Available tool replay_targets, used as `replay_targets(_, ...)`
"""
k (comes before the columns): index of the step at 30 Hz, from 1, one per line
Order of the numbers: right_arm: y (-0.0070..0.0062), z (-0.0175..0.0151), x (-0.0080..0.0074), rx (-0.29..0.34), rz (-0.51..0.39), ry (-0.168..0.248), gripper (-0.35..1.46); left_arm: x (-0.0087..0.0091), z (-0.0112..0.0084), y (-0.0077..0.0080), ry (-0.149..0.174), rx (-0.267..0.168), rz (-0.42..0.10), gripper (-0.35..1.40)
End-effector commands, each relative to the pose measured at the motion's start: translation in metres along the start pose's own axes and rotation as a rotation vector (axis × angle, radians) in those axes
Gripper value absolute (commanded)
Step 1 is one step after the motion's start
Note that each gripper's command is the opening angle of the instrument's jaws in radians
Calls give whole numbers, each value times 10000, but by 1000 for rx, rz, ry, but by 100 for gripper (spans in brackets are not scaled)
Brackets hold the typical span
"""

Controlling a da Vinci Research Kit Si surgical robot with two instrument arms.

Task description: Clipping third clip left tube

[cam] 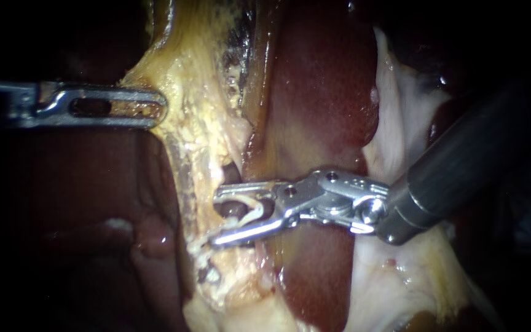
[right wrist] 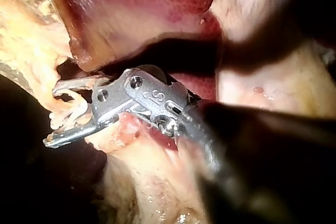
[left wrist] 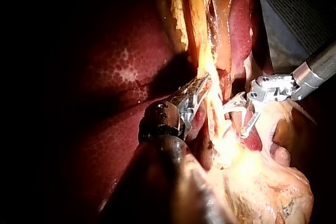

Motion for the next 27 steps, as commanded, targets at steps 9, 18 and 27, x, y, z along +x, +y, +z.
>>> replay_targets(9,-7,2,10,84,35,31,53,1,-1,1,0,0,0,-35)
replay_targets(18,21,-6,4,19,46,37,53,1,-1,1,0,-1,0,-35)
replay_targets(27,42,-21,-16,-132,35,-78,56,2,-4,-1,1,1,0,-35)
